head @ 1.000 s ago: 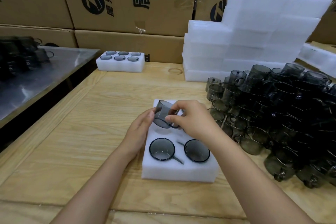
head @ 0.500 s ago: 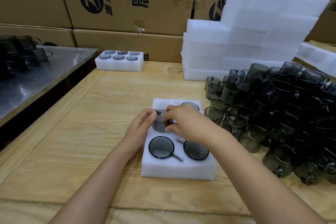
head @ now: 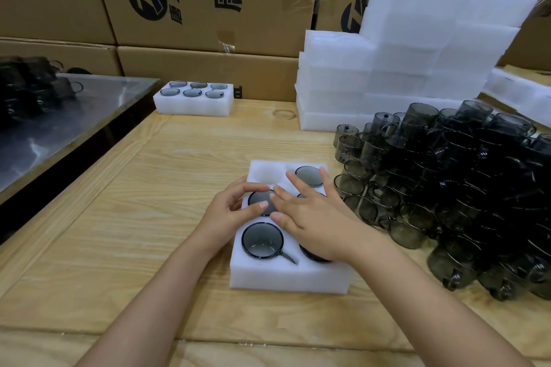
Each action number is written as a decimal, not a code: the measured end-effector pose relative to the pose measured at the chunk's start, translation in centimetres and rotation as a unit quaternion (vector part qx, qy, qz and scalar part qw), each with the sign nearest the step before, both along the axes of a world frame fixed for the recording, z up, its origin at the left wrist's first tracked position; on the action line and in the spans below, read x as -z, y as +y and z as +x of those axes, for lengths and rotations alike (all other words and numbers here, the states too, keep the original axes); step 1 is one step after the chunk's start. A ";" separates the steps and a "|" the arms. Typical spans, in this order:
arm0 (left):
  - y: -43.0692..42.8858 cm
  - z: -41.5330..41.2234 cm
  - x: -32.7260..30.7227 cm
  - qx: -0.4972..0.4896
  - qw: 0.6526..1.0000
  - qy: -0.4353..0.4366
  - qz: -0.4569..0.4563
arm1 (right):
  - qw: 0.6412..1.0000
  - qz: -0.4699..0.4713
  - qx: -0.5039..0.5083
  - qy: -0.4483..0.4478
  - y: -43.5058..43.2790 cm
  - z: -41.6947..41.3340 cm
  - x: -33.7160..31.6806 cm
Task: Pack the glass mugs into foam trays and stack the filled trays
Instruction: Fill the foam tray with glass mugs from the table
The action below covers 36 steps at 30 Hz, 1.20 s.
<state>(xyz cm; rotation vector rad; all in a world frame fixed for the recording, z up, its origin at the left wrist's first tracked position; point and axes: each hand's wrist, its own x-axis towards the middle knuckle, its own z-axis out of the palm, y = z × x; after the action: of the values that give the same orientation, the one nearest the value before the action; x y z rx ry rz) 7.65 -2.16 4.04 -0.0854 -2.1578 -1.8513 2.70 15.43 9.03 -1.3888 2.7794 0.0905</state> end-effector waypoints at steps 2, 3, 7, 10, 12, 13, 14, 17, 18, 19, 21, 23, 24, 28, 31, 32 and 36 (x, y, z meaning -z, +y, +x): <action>0.0 0.0 -0.1 0.004 1.000 -0.001 0.004 | 1.000 0.005 0.004 -0.012 0.1 0.2 0.0; 0.1 0.1 -0.1 0.003 1.000 0.000 0.006 | 1.000 -0.002 0.006 -0.021 0.2 0.3 0.2; 0.3 0.1 0.2 -0.008 1.000 -0.001 0.010 | 0.995 -0.059 0.014 -0.078 0.4 0.3 0.7; 0.4 0.2 0.2 -0.007 1.000 -0.003 0.016 | 0.981 -0.143 0.015 -0.132 0.7 0.5 0.8; 0.3 0.2 0.2 -0.012 0.999 -0.009 0.030 | 0.962 -0.236 0.033 -0.133 1.4 0.5 0.4; 0.3 0.2 0.2 -0.016 0.999 -0.014 0.039 | 0.952 -0.281 0.058 -0.107 2.1 0.3 -0.1; 0.3 0.2 0.2 -0.020 0.998 -0.020 0.050 | 0.942 -0.320 0.088 -0.060 2.9 -0.1 -0.8; 0.2 0.0 0.4 -0.033 0.997 -0.034 0.058 | 0.894 -0.359 0.182 0.195 6.5 -2.0 -3.2; 0.1 -0.1 0.5 -0.037 0.997 -0.037 0.053 | 0.864 -0.358 0.226 0.274 7.7 -2.7 -3.9; 0.1 -0.1 0.6 -0.038 0.997 -0.039 0.053 | 0.833 -0.351 0.275 0.326 9.0 -3.3 -4.4; -0.1 -0.2 0.8 -0.030 0.997 -0.039 0.064 | 0.805 -0.307 0.375 0.344 11.0 -4.2 -5.0; -0.1 -0.2 0.8 -0.022 0.996 -0.042 0.072 | 0.809 -0.230 0.449 0.301 12.2 -5.0 -5.2; -0.1 -0.1 0.7 -0.019 0.996 -0.046 0.074 | 0.813 -0.191 0.472 0.284 12.5 -5.3 -5.1; -0.1 0.1 0.6 -0.013 0.995 -0.051 0.081 | 0.826 -0.134 0.475 0.273 13.0 -6.3 -4.9; -0.1 0.1 0.7 -0.015 0.995 -0.052 0.081 | 0.826 -0.144 0.472 0.271 13.2 -7.0 -5.0; 0.0 0.0 0.7 -0.017 0.995 -0.052 0.078 | 0.829 -0.146 0.471 0.266 13.3 -7.2 -5.1; 0.0 0.0 0.6 -0.021 0.996 -0.051 0.071 | 0.842 -0.167 0.458 0.232 13.5 -8.0 -4.8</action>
<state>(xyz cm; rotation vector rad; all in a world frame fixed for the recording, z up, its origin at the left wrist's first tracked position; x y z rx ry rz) 7.68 -2.18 3.42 0.0863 -2.0674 -2.0193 -5.26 28.88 13.87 0.1402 3.6532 -0.1099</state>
